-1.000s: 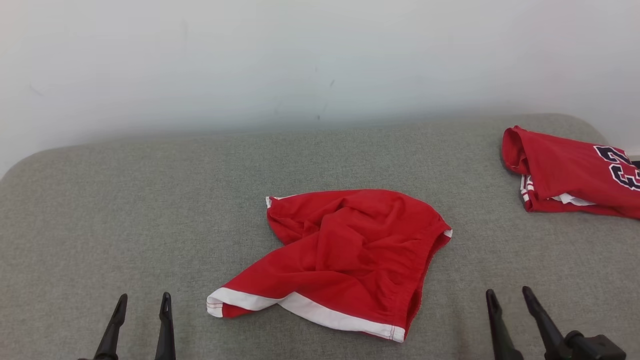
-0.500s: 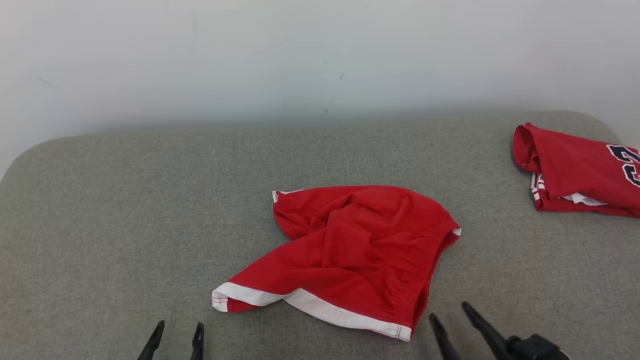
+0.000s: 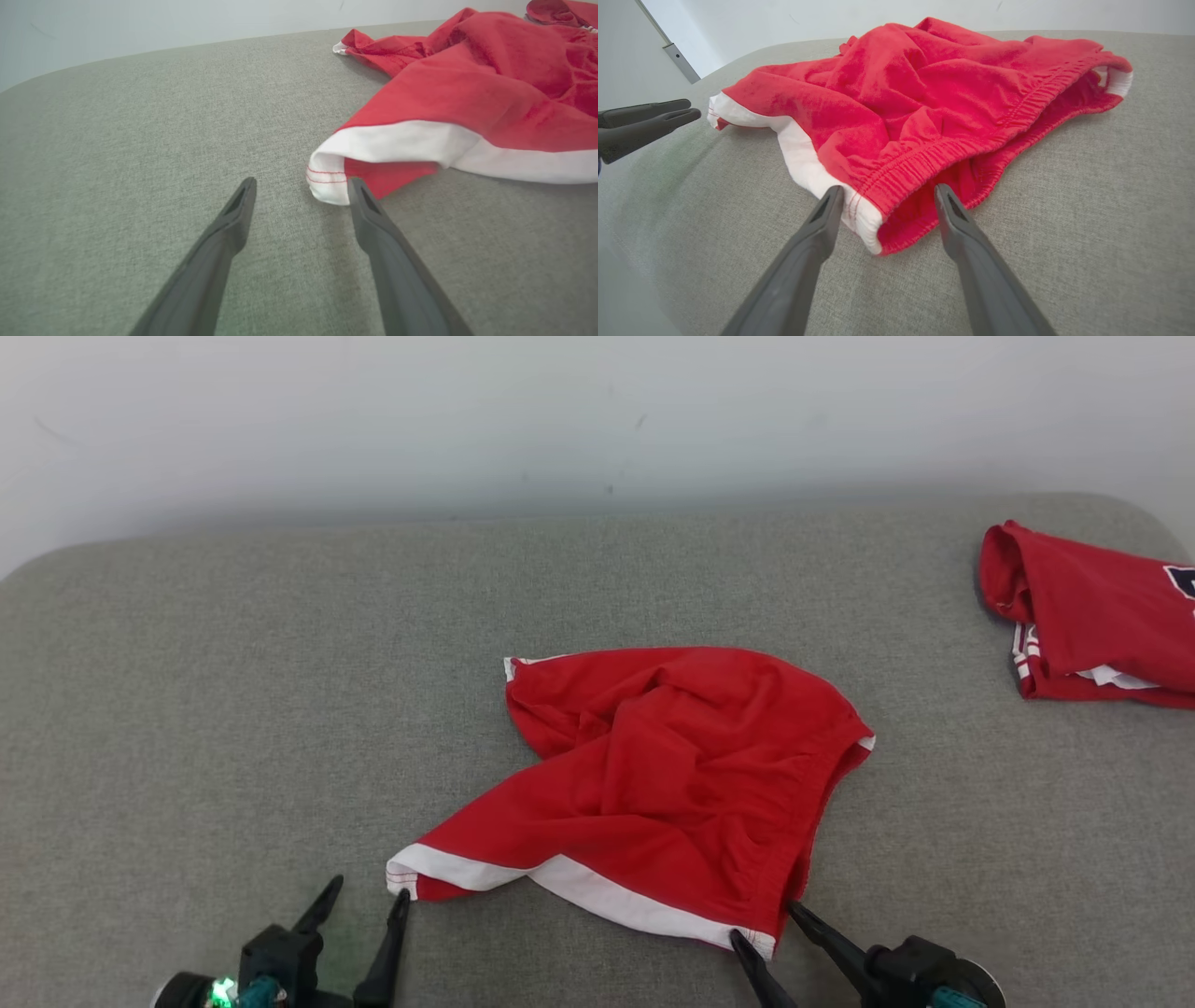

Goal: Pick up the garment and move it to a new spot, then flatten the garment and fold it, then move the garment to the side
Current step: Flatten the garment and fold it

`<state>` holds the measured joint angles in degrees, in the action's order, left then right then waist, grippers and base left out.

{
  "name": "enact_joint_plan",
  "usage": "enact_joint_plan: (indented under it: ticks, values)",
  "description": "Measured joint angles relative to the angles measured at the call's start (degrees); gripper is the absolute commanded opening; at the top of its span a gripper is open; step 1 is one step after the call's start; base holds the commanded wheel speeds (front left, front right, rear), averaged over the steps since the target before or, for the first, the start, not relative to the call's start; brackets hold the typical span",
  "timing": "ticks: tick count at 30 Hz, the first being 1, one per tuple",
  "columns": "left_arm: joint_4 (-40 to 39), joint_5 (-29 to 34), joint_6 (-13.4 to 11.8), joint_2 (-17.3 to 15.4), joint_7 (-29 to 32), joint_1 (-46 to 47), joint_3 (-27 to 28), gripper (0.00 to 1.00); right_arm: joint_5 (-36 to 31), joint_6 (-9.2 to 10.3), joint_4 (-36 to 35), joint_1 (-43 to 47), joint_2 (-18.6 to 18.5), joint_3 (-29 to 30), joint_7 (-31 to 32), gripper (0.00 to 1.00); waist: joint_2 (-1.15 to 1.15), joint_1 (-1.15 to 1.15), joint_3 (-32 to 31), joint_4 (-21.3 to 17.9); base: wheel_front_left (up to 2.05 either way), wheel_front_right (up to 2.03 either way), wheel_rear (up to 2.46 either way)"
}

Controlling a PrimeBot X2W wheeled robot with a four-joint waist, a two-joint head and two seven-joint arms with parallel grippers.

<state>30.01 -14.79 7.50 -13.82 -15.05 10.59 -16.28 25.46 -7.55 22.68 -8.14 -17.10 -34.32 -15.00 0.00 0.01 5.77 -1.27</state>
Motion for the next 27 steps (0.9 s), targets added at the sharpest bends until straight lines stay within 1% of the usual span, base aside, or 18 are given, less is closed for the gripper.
enact_joint_plan:
  ticks: [4,12,13,15,16,19,21,22,27]
  values:
    - [3.00,-1.56,0.00,-1.05,0.00,3.58,-2.41,1.00,0.80,0.00,0.52,-1.90,-0.02,-2.11,0.00,1.00,0.00,0.00,1.19,-0.28,0.00,0.00,0.00]
    - [8.48,-3.93,0.01,-1.26,0.00,7.53,-6.56,1.00,1.78,0.00,0.88,-4.71,-0.29,-4.71,0.00,1.00,0.00,0.00,3.03,-1.19,0.00,0.00,0.00]
    - [8.82,-4.33,0.01,-1.27,0.00,7.91,-6.89,0.64,2.07,0.00,0.97,-5.04,-0.33,-5.00,-0.01,0.49,0.00,0.00,3.25,-1.27,0.00,0.00,0.00]
    - [9.50,-4.95,0.01,-1.26,-0.01,8.62,-7.22,0.13,2.34,0.00,1.25,-5.44,-0.57,-5.87,0.00,0.00,0.00,0.00,3.66,-1.36,0.00,0.00,0.00]
    - [9.48,-4.98,0.01,-1.32,-0.01,8.81,-7.61,0.00,2.66,0.00,1.22,-5.72,-0.62,-6.21,0.00,0.00,0.00,0.00,3.81,-1.38,0.00,0.00,0.00]
    - [8.70,-4.77,0.01,-1.31,0.00,9.53,-8.46,0.00,3.22,0.00,0.80,-6.31,-0.59,-6.69,0.01,0.00,0.00,0.00,3.93,-1.38,0.00,0.00,0.00]
    - [7.26,-4.59,0.01,-1.33,0.00,9.55,-8.33,0.00,4.49,0.00,-0.31,-6.33,-0.22,-5.80,0.00,0.00,0.00,0.00,3.73,-1.32,0.00,0.00,0.00]
    - [5.70,-4.19,0.01,-1.96,0.00,9.56,-8.22,0.00,4.80,0.00,-1.80,-6.87,-0.40,-4.70,0.00,0.00,0.00,-0.01,3.40,-1.25,0.00,0.00,0.00]
    - [2.11,-3.19,0.01,-4.59,0.00,11.14,-7.93,0.00,6.46,0.00,-4.55,-8.47,-1.36,-1.29,0.01,0.00,0.00,-0.01,2.39,-1.29,0.00,0.00,0.00]
